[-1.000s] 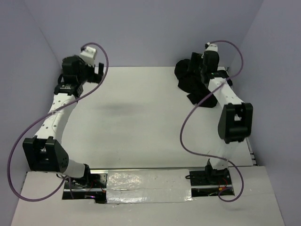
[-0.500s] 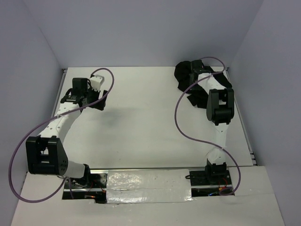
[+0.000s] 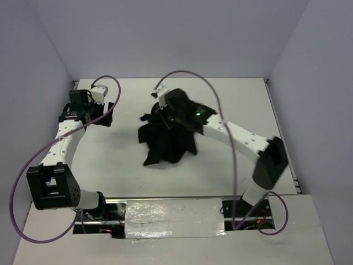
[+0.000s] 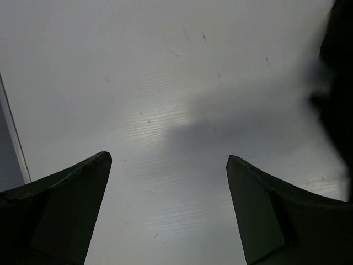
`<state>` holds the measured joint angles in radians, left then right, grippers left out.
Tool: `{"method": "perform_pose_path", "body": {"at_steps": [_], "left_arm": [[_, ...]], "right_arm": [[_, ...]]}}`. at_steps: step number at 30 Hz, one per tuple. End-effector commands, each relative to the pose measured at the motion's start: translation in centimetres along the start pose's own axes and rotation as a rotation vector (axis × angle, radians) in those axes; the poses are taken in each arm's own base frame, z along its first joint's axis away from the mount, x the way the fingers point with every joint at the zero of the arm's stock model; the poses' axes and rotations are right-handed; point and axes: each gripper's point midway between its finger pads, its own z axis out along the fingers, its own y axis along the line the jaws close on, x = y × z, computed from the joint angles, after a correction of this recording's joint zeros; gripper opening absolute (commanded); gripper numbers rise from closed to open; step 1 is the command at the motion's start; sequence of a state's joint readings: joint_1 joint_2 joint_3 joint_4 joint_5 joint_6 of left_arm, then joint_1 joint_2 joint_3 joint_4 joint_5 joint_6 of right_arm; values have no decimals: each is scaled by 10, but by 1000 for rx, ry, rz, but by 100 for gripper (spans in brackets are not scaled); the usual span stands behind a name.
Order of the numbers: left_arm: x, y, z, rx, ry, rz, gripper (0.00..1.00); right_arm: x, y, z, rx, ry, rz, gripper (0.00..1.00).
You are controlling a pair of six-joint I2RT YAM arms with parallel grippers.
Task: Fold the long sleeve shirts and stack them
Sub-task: Move the shirt to the center of the board
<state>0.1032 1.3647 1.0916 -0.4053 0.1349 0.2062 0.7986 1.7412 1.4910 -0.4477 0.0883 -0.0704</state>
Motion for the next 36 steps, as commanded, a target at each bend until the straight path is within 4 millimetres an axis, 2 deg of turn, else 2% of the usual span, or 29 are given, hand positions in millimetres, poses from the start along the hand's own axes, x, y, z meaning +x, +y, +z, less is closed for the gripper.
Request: {"method": "perform_pose_path", "body": {"at_steps": [1, 2, 4, 5, 6, 7, 9, 10, 11, 12, 13, 14, 16, 17, 18, 19, 20, 21, 22, 24, 25, 26, 27, 28, 30, 31, 32, 34, 36], "left_arm": [[-39, 10, -25, 5, -115, -2, 99], [-44, 14, -27, -1, -126, -5, 99], [-59, 21, -34, -19, -162, -9, 99], [-63, 23, -34, -21, -166, -13, 99], [-68, 24, -35, -22, -176, -14, 99], [-80, 27, -39, -26, -205, -7, 99], [-86, 29, -34, -17, -208, -8, 99], [-93, 31, -35, -19, -221, -3, 99], [-93, 31, -28, -10, -208, 0, 99], [-90, 29, -25, -1, -191, 3, 99], [-91, 31, -23, -3, -186, 6, 99], [-85, 32, -17, -2, -161, 9, 99], [-68, 31, -10, -1, -114, 26, 99], [-64, 29, -11, 5, -105, 38, 99], [-52, 25, -11, 25, -74, 55, 99], [-40, 17, -13, 57, -56, 106, 99], [-33, 8, -14, 82, -38, 139, 99], [-23, 0, -15, 101, -16, 175, 99], [2, -10, -12, 128, 44, 227, 99], [20, -35, -15, 148, 82, 332, 99], [41, -62, -14, 197, 123, 416, 99], [50, -75, -13, 217, 137, 454, 99], [70, -89, -9, 244, 170, 492, 99], [63, -110, -5, 265, 123, 546, 99], [57, -124, 3, 275, 92, 562, 99], [58, -129, 13, 286, 111, 542, 99], [47, -127, 22, 261, 94, 522, 99], [39, -113, 48, 168, 153, 484, 99], [35, -108, 63, 162, 192, 451, 99]], "right_arm": [[-72, -50, -80, 35, -302, 190, 0], [-71, -57, -83, 47, -305, 220, 0], [-60, -84, -85, 83, -288, 307, 0], [-46, -85, -78, 45, -254, 373, 0], [-31, -107, -72, 68, -232, 432, 0], [-10, -112, -61, 55, -196, 497, 0], [15, -124, -49, 11, -158, 582, 2], [26, -146, -47, 26, -163, 626, 35], [47, -149, -39, 34, -117, 652, 56], [60, -160, -37, 89, -93, 658, 70], [78, -170, -38, 146, -48, 653, 99], [87, -184, -43, 238, -34, 650, 100], [102, -193, -53, 300, -35, 678, 100], [90, -196, -72, 322, -105, 685, 100], [82, -199, -79, 343, -166, 684, 100], [89, -196, -84, 355, -177, 700, 100], [78, -192, -98, 351, -230, 685, 96], [76, -187, -99, 334, -244, 669, 41], [78, -182, -99, 326, -239, 651, 1], [81, -158, -90, 289, -185, 604, 0], [87, -156, -82, 312, -143, 576, 11], [89, -147, -74, 304, -112, 556, 36], [91, -126, -65, 269, -75, 518, 69], [97, -120, -53, 260, -43, 515, 82], [100, -115, -40, 226, -46, 549, 99], [108, -116, -32, 224, -24, 595, 100], [111, -117, -28, 213, -21, 619, 100], [116, -127, -20, 224, -10, 660, 100], [120, -120, -12, 174, 30, 665, 100]]}}
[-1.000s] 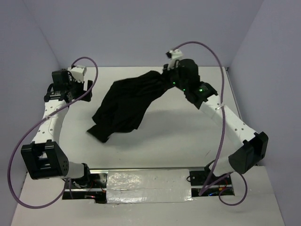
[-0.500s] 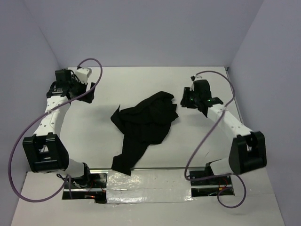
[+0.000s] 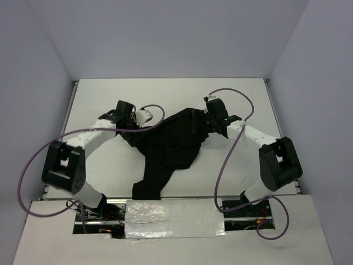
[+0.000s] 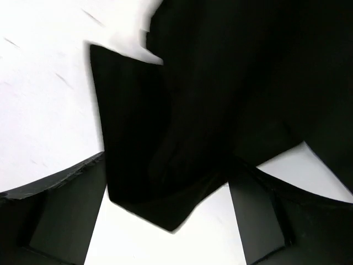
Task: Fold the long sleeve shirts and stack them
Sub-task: Move the shirt to the center of the board, then flatten the shirt out
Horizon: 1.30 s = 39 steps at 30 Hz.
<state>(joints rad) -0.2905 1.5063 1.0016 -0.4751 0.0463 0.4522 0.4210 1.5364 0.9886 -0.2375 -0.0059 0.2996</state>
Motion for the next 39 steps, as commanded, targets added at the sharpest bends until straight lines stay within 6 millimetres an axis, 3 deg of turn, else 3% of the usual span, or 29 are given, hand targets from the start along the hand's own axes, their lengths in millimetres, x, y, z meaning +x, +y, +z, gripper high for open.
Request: {"method": "perform_pose_path", "body": {"at_steps": [1, 5, 6, 7, 8, 9, 10, 11, 13, 14, 15, 17, 18, 20, 21, 22, 23, 24, 27, 29, 30, 33, 36, 39], "left_arm": [[-16, 36, 28, -82, 18, -99, 99], [-14, 20, 48, 22, 43, -128, 99], [-18, 15, 49, 51, 24, -127, 88], [-21, 15, 48, 57, 12, -125, 76], [-23, 14, 47, 64, 6, -126, 59], [-29, 17, 41, 62, -12, -125, 15], [-33, 20, 37, 57, -23, -134, 0], [-38, 23, 33, 53, -32, -135, 0], [-56, 39, 11, 19, -71, -130, 0], [-74, 54, -5, -23, -110, -126, 0], [-82, 62, -18, -55, -127, -133, 0], [-109, 88, -69, -162, -213, -141, 0], [-118, 96, -92, -204, -253, -143, 0], [-145, 109, -166, -311, -403, -127, 0], [-149, 115, -195, -374, -444, -116, 0], [-154, 115, -243, -440, -535, -105, 0], [-160, 117, -278, -495, -607, -94, 0], [-156, 112, -325, -565, -695, -82, 0], [-147, 94, -410, -669, -862, -49, 0], [-141, 83, -448, -694, -929, -52, 0], [-133, 72, -457, -675, -940, -36, 0], [-123, 58, -477, -676, -970, -10, 0], [-119, 56, -483, -688, -972, -6, 0], [-123, 61, -476, -680, -948, -10, 0]], "right_arm": [[-9, 7, 13, -51, 14, 37, 100], [16, 21, 26, -151, 108, 44, 97], [19, 25, 26, -174, 119, 38, 90], [21, 29, 27, -197, 130, 34, 75], [20, 30, 26, -208, 135, 34, 39], [16, 34, 24, -223, 132, 20, 22], [10, 35, 21, -233, 118, 13, 8], [1, 34, 17, -236, 99, 7, 0], [-35, 39, -3, -242, 11, -34, 0], [-60, 42, -19, -236, -45, -74, 0], [-85, 45, -45, -229, -129, -101, 0], [-118, 44, -85, -187, -236, -136, 0], [-150, 53, -132, -201, -366, -170, 0], [-170, 55, -182, -190, -469, -192, 0], [-188, 62, -236, -213, -587, -204, 0], [-193, 65, -259, -224, -633, -210, 0], [-193, 66, -282, -231, -668, -214, 0], [-198, 71, -330, -262, -765, -223, 0], [-188, 77, -404, -321, -896, -239, 0], [-181, 76, -434, -335, -952, -240, 0], [-175, 73, -451, -337, -988, -241, 0], [-167, 71, -475, -338, -1022, -246, 0], [-162, 76, -474, -374, -995, -248, 0], [-164, 83, -449, -401, -945, -254, 0]]}}
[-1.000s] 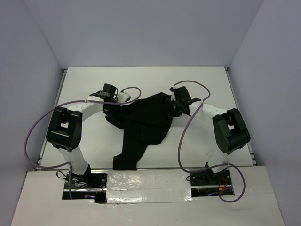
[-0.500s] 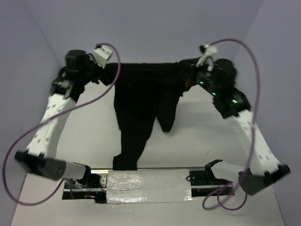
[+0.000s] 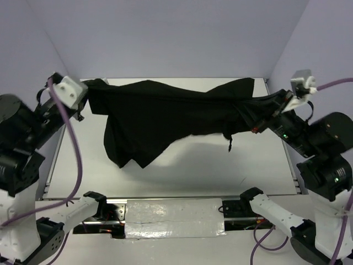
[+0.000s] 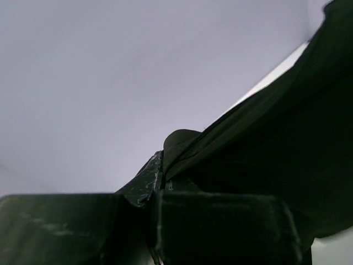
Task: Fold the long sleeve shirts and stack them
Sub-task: Flatten the shirt out
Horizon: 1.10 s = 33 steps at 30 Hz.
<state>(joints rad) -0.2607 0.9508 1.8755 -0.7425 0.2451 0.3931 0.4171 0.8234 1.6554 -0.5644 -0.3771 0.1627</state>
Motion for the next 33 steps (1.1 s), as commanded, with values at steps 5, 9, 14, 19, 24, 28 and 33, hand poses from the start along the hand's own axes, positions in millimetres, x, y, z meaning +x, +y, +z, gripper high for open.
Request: {"method": "perform_pose_path", "body": {"at_steps": [5, 9, 14, 19, 24, 28, 33], "left_arm": [[35, 69, 19, -297, 211, 44, 0], [30, 103, 32, -401, 267, 118, 0], [54, 117, 45, -394, 426, 194, 0], [63, 55, 88, -120, 302, 24, 0], [98, -88, 182, 318, 338, -148, 0], [101, -231, 251, 629, 346, -166, 0], [93, -326, 291, 750, 247, -232, 94]], "right_arm": [[60, -81, 69, 216, 114, 19, 0], [122, -100, 155, 142, 217, 125, 0], [181, -107, 276, 40, 270, 269, 3], [204, -177, 329, 187, 289, 330, 88], [220, -298, 218, 561, 402, 407, 100], [209, -324, 92, 809, 348, 360, 100], [209, -310, -15, 1009, 352, 290, 100]]}}
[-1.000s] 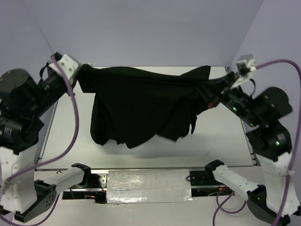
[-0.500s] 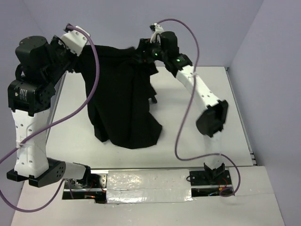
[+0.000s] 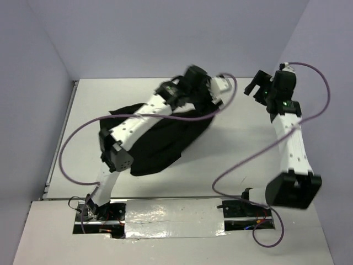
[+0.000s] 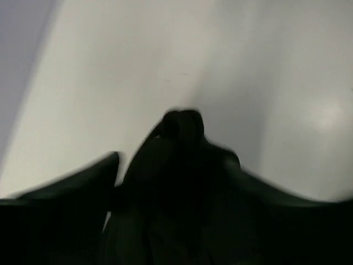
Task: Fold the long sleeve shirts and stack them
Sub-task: Flatten the shirt out
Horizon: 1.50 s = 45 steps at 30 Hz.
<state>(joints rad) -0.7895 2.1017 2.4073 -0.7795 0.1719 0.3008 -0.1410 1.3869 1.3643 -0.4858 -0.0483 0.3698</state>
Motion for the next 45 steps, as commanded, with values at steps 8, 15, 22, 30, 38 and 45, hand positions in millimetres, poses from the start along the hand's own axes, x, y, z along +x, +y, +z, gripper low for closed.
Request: {"method": "perform_pose_path", "body": {"at_steps": [8, 15, 22, 30, 38, 45], "left_arm": [[-33, 26, -67, -87, -153, -85, 99], [186, 127, -197, -425, 228, -306, 86], [358, 84, -193, -364, 471, -437, 92], [384, 100, -163, -388, 451, -432, 98], [394, 152, -106, -374, 454, -394, 99], [437, 173, -70, -462, 601, -374, 81]], "right_arm": [[14, 38, -80, -213, -83, -91, 99], [155, 125, -72, -443, 161, -141, 62], [228, 95, -46, -317, 315, -134, 94], [279, 49, 8, -81, 421, -208, 94], [258, 29, 61, -54, 445, -217, 0], [153, 86, 159, -98, 306, -374, 0]]}}
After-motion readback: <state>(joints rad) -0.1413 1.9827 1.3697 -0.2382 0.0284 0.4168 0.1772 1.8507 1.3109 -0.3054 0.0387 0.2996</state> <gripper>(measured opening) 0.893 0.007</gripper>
